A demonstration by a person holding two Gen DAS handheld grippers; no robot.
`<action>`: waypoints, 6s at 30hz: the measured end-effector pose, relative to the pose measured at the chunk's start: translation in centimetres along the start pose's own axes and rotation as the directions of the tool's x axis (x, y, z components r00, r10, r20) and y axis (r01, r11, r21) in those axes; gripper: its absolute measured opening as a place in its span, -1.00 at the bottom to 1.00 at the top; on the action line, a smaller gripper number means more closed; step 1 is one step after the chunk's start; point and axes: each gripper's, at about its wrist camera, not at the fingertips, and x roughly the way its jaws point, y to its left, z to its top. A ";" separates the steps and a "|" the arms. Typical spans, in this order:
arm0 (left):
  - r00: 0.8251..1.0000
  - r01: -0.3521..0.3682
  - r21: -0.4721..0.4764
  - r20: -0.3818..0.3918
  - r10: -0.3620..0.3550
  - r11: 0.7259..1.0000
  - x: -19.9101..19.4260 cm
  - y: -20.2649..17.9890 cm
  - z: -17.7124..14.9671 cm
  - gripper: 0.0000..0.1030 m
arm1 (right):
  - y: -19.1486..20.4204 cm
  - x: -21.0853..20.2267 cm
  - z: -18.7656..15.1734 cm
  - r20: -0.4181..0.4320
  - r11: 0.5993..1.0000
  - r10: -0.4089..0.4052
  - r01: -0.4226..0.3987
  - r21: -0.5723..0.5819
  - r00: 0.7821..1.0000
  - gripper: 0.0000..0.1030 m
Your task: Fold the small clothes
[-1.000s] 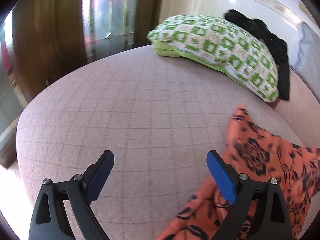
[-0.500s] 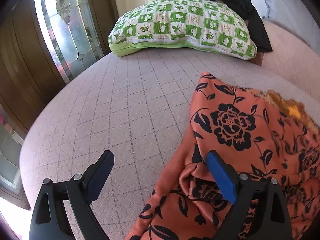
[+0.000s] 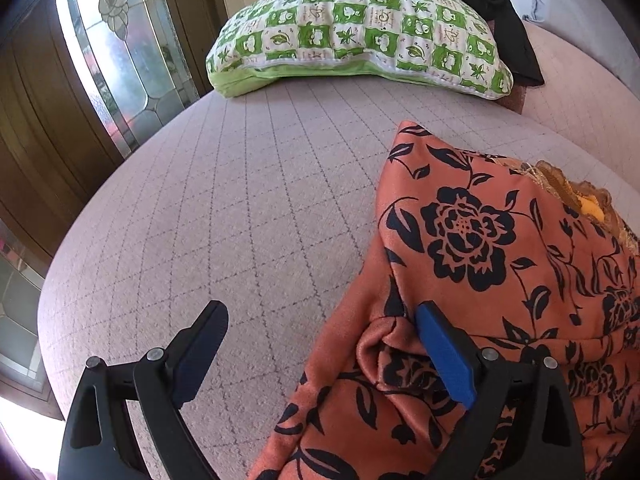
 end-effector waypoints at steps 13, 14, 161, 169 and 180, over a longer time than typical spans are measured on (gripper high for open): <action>1.000 0.018 0.051 -0.014 -0.017 0.999 0.0 -1.0 -0.5 0.86 | 10.8 1.8 -1.2 -0.073 0.975 -0.003 -0.013 -0.220 0.997 -0.64; 1.000 0.018 0.059 -0.015 -0.017 0.998 0.1 -1.1 -0.6 0.87 | 10.8 2.5 -1.7 -0.095 0.977 -0.025 0.004 -0.215 0.995 -0.64; 0.984 0.176 0.217 -0.048 -0.169 0.960 0.0 -6.3 -0.5 1.00 | 3.5 -1.1 -1.5 0.042 0.997 -0.076 0.075 0.010 0.996 -0.54; 0.983 0.184 0.221 -0.026 -0.183 0.958 -0.7 -6.0 -0.9 1.00 | 0.3 -4.9 -0.2 0.172 0.987 -0.144 0.128 0.099 0.975 -0.54; 0.987 0.162 0.266 -0.039 -0.157 0.950 -0.2 -6.2 -1.4 1.00 | -1.6 -2.0 -1.8 0.079 0.980 -0.176 0.167 0.107 0.981 -0.39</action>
